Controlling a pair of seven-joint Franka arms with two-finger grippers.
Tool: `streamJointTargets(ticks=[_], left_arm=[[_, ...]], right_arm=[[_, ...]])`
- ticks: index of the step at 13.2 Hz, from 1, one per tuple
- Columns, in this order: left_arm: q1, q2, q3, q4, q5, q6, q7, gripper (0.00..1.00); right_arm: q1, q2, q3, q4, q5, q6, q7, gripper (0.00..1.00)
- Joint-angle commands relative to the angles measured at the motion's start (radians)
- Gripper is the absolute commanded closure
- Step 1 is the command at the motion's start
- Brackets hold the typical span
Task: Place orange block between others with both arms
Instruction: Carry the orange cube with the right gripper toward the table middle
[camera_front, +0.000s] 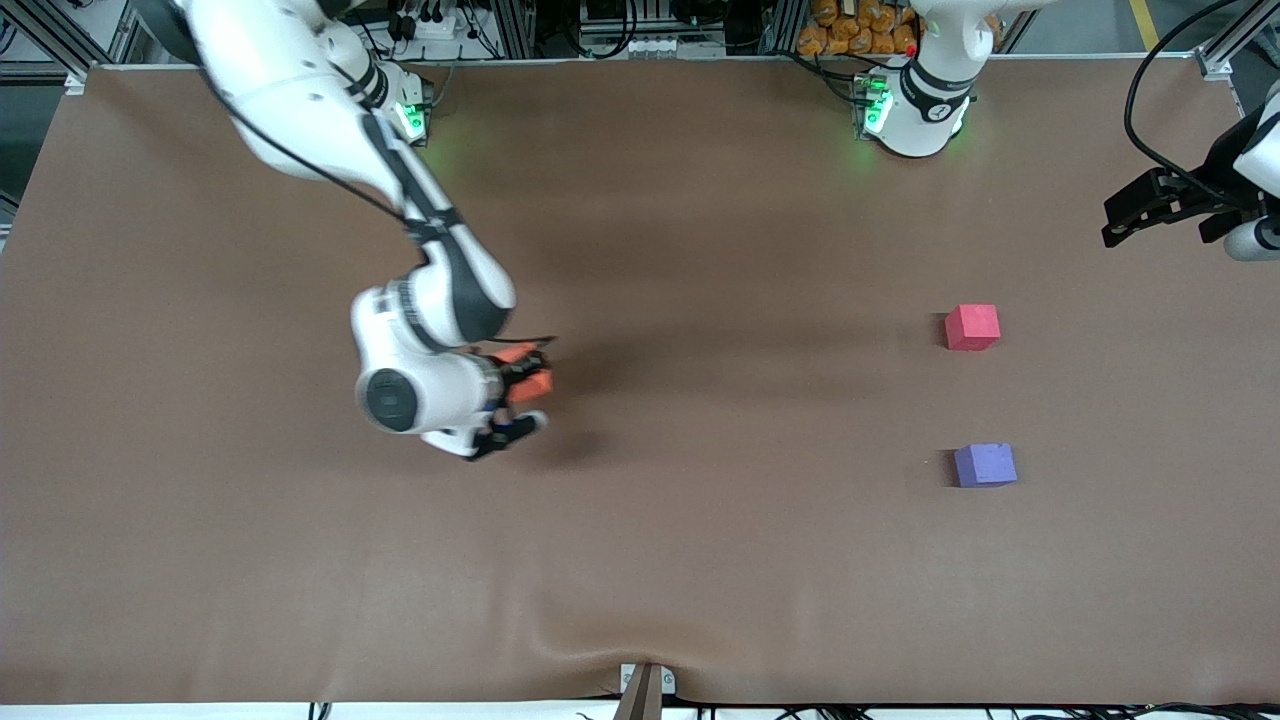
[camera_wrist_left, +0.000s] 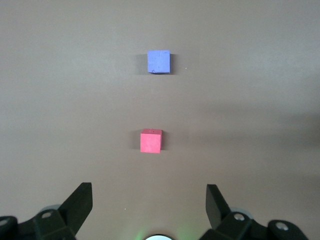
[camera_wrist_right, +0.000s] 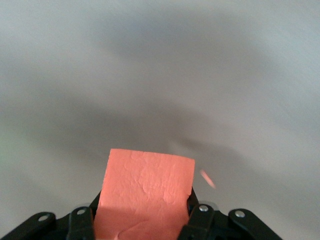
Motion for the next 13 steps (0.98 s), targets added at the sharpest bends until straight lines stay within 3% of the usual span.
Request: streamJointTargets(ticks=[1, 5, 6, 7, 8, 13], left_arm=[[0.010, 0.003, -0.004, 0.009, -0.013, -0.004, 0.022, 0.00], [0.008, 0.003, -0.004, 0.006, -0.013, -0.002, 0.022, 0.00], [0.005, 0.005, -0.004, 0.006, -0.013, -0.001, 0.022, 0.00], [0.005, 0.008, -0.006, 0.006, -0.013, -0.001, 0.022, 0.00], [0.004, 0.009, -0.006, 0.006, -0.013, 0.001, 0.022, 0.00], [0.011, 0.009, -0.006, 0.005, -0.013, 0.001, 0.022, 0.00]], right_arm=[[0.139, 0.134, -0.014, 0.148, 0.047, 0.134, 0.044, 0.96], [0.252, 0.221, -0.014, 0.262, 0.047, 0.234, 0.180, 0.89], [0.265, 0.226, -0.014, 0.268, 0.047, 0.250, 0.185, 0.73], [0.275, 0.228, -0.016, 0.267, 0.042, 0.263, 0.183, 0.07], [0.279, 0.225, -0.016, 0.264, 0.036, 0.262, 0.179, 0.00], [0.279, 0.137, -0.017, 0.258, 0.034, 0.247, 0.185, 0.00]])
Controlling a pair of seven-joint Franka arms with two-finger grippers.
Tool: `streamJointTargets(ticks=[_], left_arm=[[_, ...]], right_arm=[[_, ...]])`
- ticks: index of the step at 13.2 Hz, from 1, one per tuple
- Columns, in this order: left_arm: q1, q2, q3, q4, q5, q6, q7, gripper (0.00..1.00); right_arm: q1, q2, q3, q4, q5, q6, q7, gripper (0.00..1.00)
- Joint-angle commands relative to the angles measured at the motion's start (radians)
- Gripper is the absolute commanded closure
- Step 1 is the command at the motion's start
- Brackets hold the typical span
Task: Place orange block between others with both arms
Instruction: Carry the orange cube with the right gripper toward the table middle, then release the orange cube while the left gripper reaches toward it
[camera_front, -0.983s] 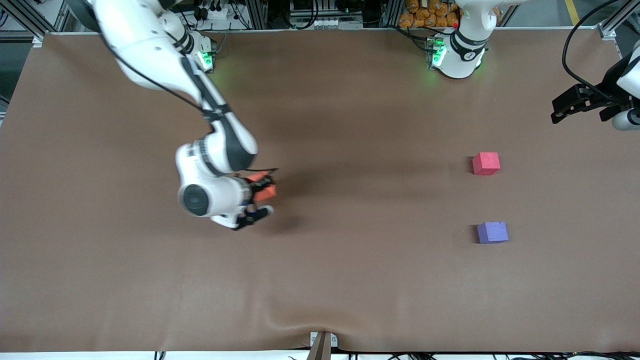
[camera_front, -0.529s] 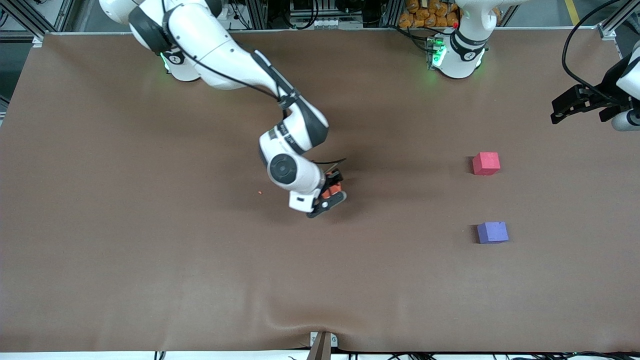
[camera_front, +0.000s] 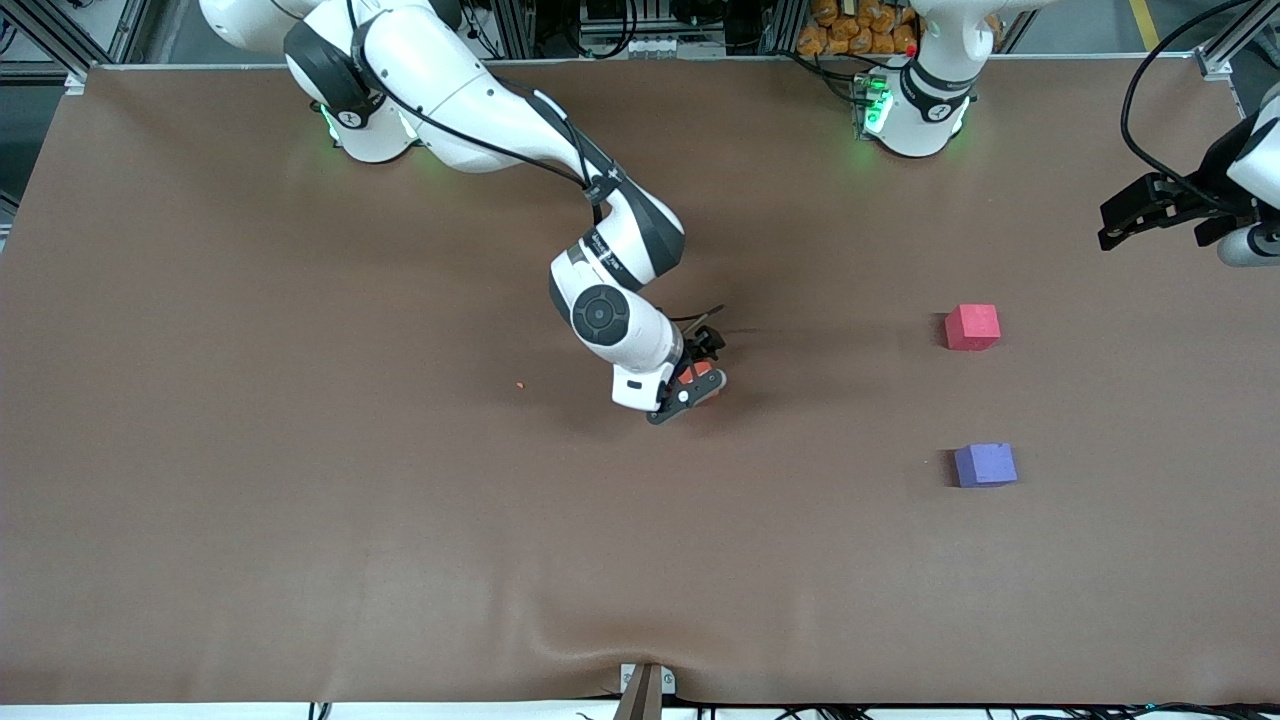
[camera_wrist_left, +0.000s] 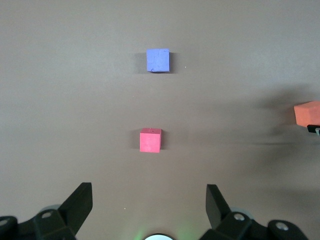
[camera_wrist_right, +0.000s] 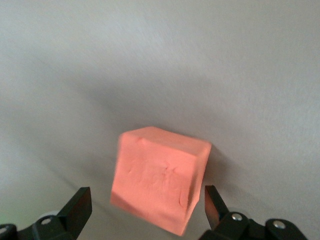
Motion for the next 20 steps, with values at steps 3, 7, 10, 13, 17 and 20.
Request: streamJointTargets(ticks=[3, 7, 10, 13, 17, 20], left_arm=[[0.011, 0.001, -0.004, 0.007, -0.018, 0.001, 0.022, 0.00], [-0.031, 0.018, -0.008, 0.008, -0.022, 0.011, 0.005, 0.00], [-0.125, 0.084, -0.019, 0.019, -0.022, 0.037, -0.079, 0.00], [-0.263, 0.176, -0.021, 0.044, -0.015, 0.080, -0.278, 0.00], [-0.370, 0.334, -0.021, 0.096, -0.021, 0.224, -0.410, 0.00], [-0.470, 0.457, -0.021, 0.145, -0.021, 0.309, -0.525, 0.00]], right_arm=[[-0.007, -0.119, -0.078, -0.001, 0.012, -0.140, 0.002, 0.00], [-0.005, -0.203, -0.288, -0.021, 0.009, -0.295, -0.010, 0.00], [-0.019, -0.243, -0.515, -0.044, 0.016, -0.435, -0.054, 0.00], [-0.152, -0.393, -0.559, -0.192, 0.016, -0.450, -0.246, 0.00], [-0.275, -0.643, -0.633, -0.433, -0.044, -0.487, -0.251, 0.00], [-0.267, -0.743, -0.720, -0.440, -0.146, -0.615, -0.240, 0.00]])
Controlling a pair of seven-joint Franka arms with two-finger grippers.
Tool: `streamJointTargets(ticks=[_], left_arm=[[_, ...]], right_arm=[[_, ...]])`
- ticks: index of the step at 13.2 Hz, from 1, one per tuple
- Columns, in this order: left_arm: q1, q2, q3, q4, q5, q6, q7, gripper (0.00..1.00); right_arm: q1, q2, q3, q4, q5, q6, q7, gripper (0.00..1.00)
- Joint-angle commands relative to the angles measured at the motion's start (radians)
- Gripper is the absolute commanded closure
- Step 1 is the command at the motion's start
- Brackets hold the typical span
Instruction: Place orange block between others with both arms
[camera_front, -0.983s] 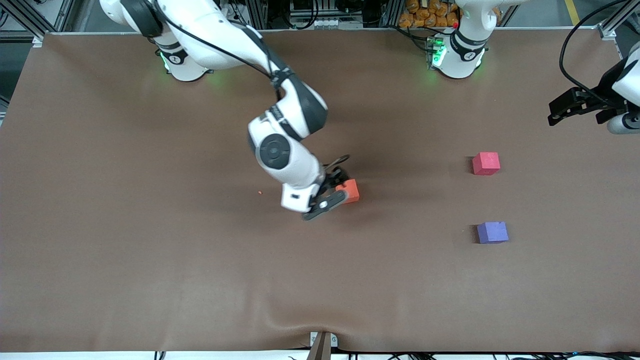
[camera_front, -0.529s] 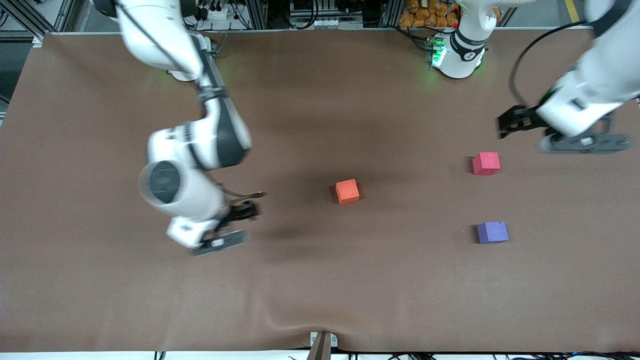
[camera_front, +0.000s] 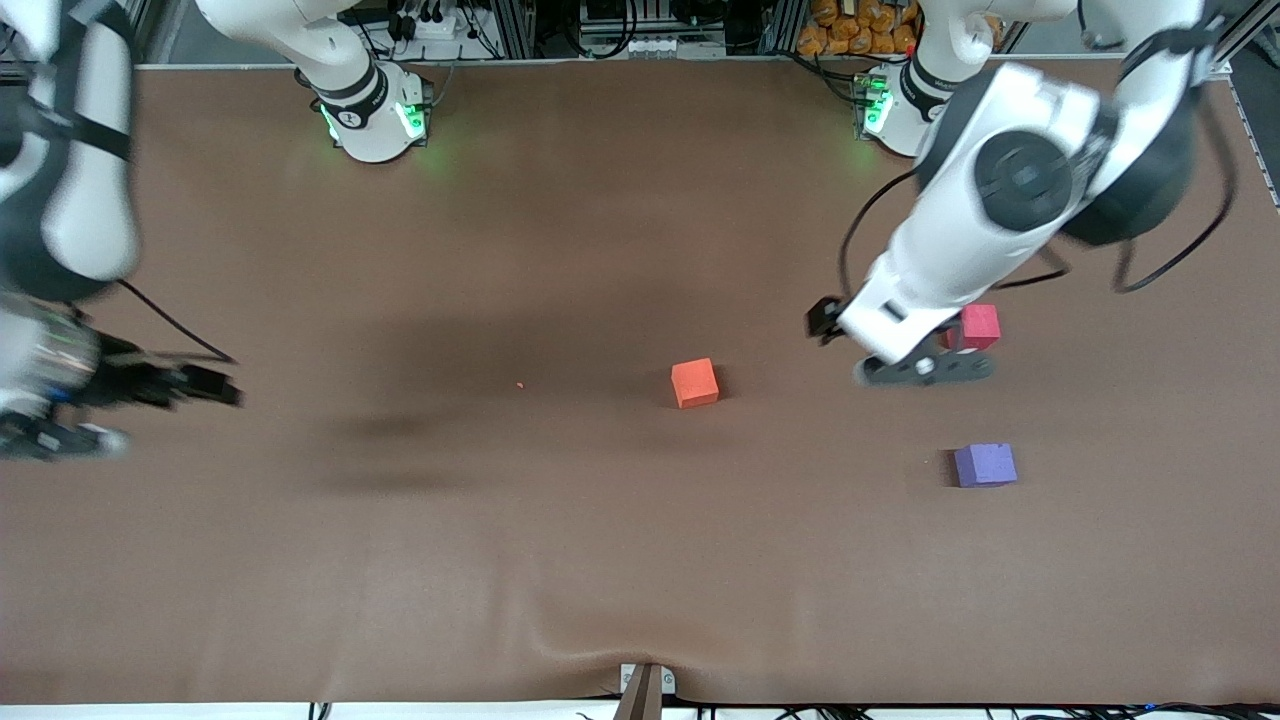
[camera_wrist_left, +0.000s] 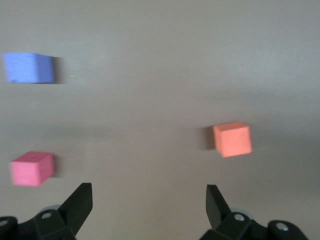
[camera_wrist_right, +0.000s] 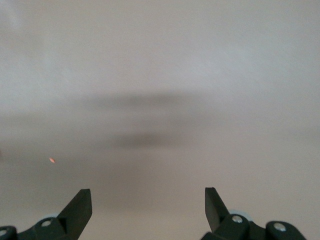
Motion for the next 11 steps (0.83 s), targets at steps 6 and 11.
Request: streamJointTargets(ticks=[6, 11], left_arm=[[-0.170, 0.276, 0.011, 0.089, -0.002, 0.212, -0.195, 0.00], [-0.231, 0.369, 0.020, 0.088, 0.017, 0.290, -0.294, 0.00]], right_arm=[[0.065, -0.168, -0.010, 0.042, -0.133, -0.197, 0.168, 0.00], [-0.005, -0.200, 0.057, 0.083, -0.150, -0.254, 0.168, 0.00]])
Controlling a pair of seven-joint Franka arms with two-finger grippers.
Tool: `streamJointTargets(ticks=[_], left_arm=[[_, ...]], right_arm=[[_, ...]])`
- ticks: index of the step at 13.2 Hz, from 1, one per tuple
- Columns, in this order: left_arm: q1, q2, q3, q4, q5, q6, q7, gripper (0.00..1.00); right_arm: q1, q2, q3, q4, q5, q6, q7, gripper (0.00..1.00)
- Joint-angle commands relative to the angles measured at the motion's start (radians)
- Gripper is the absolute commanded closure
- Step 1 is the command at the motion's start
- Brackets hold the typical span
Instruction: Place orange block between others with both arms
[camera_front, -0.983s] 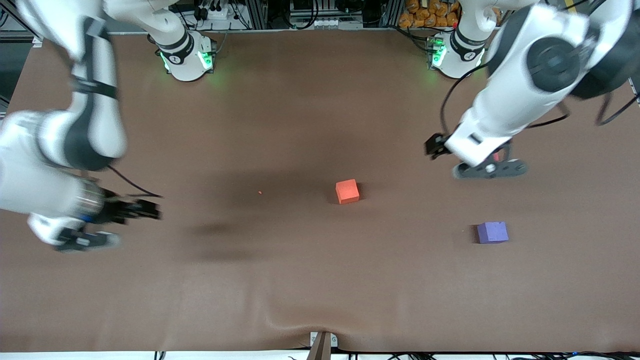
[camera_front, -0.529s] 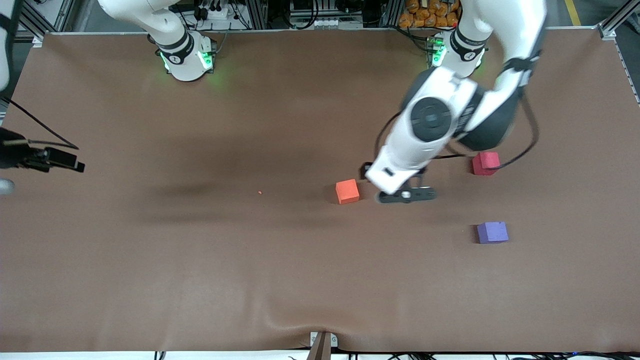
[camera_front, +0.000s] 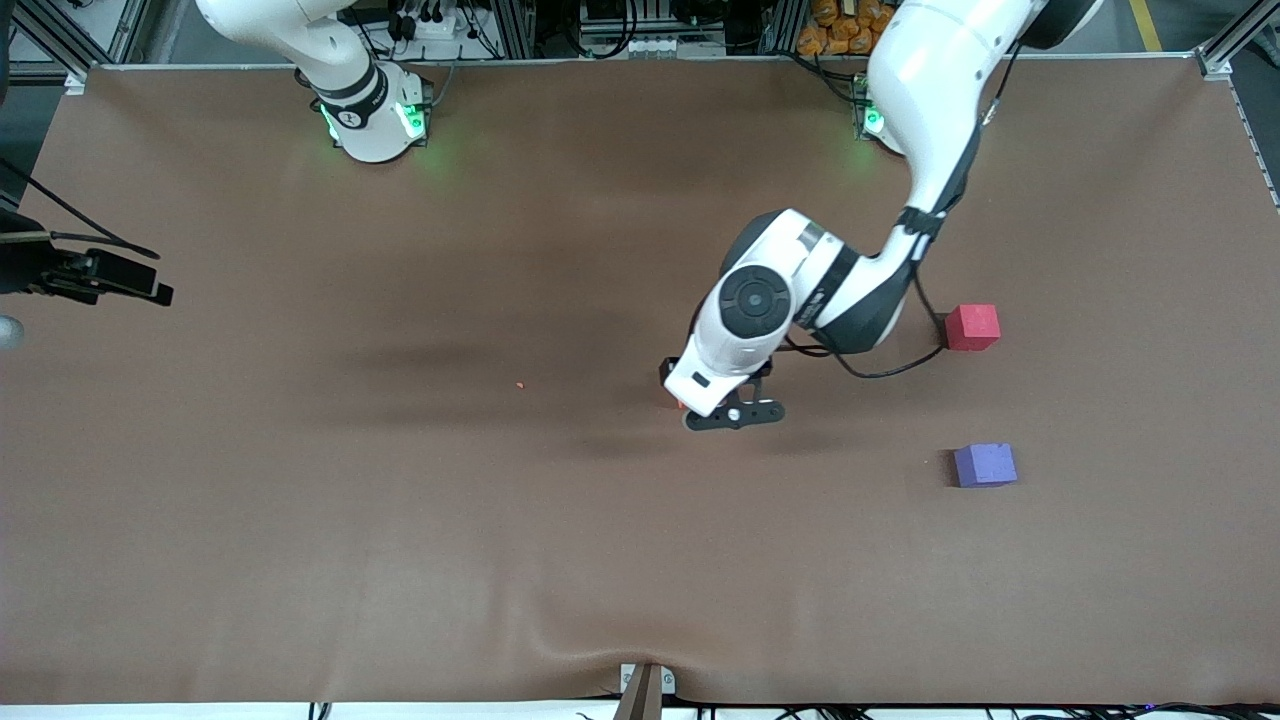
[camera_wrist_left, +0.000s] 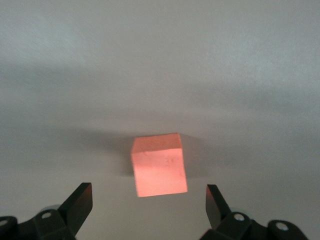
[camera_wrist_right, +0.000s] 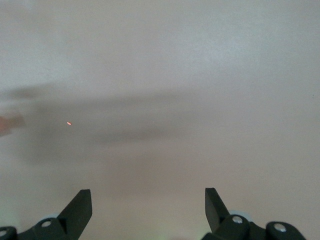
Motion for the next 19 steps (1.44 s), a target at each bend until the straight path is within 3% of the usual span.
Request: streamJointTargets(ticks=[1, 5, 7, 14, 19], left_arm=[[-0.034, 0.040, 0.012, 0.035, 0.022, 0.014, -0.046, 0.00], [-0.037, 0.064, 0.012, 0.026, 0.057, 0.020, -0.056, 0.00], [-0.032, 0.065, 0.012, 0.003, 0.074, 0.020, -0.056, 0.00], [-0.036, 0.105, 0.011, 0.006, 0.070, 0.063, -0.153, 0.00], [-0.049, 0.131, 0.011, 0.006, 0.068, 0.091, -0.239, 0.00]], right_arm=[[-0.145, -0.052, 0.144, 0.004, -0.038, -0.019, 0.018, 0.00], [-0.412, -0.143, 0.454, -0.019, -0.117, -0.052, 0.087, 0.00], [-0.512, -0.177, 0.574, -0.048, -0.160, -0.052, 0.091, 0.00], [-0.547, -0.233, 0.593, -0.131, -0.181, -0.052, 0.091, 0.00], [-0.511, -0.195, 0.593, -0.076, -0.252, -0.038, 0.052, 0.00]])
